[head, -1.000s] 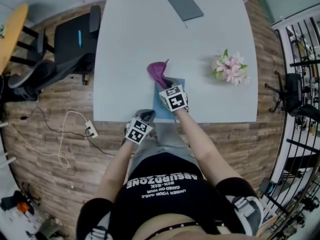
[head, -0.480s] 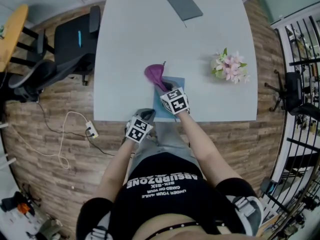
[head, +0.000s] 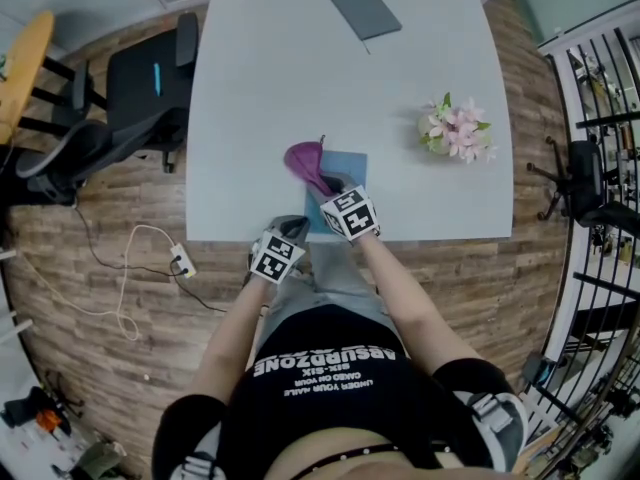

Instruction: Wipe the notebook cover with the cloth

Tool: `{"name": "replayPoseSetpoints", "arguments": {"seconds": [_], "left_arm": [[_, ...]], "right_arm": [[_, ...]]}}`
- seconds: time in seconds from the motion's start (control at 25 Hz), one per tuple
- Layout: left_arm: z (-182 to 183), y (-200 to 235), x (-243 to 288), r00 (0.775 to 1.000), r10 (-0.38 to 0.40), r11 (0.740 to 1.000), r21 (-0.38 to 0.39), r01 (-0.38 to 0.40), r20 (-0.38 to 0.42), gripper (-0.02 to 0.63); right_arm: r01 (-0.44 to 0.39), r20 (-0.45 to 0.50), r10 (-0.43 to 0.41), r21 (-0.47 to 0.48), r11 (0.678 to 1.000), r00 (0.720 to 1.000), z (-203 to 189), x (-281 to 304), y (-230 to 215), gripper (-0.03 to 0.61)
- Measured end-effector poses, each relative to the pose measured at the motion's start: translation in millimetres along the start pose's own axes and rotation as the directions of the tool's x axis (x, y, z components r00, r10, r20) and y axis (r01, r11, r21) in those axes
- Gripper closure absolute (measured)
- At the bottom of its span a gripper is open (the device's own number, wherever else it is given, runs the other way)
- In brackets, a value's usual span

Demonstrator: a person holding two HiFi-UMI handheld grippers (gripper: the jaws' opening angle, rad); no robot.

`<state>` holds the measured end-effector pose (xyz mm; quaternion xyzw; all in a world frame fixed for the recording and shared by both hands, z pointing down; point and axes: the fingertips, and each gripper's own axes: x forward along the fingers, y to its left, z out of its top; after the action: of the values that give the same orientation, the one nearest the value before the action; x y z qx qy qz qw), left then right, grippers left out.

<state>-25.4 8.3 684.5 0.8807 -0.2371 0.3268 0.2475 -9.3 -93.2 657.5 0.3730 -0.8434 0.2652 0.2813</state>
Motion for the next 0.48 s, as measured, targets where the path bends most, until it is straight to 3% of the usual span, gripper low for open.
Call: {"name": "replayPoseSetpoints", "arguments": {"seconds": [0.48], "left_arm": [[-1, 0, -1, 1.0, 0.008, 1.0, 0.009, -0.008, 0.002, 0.597]], "right_arm": [[-0.008, -0.006, 0.008, -0.03, 1.0, 1.0, -10, -6, 11, 0.499]]}}
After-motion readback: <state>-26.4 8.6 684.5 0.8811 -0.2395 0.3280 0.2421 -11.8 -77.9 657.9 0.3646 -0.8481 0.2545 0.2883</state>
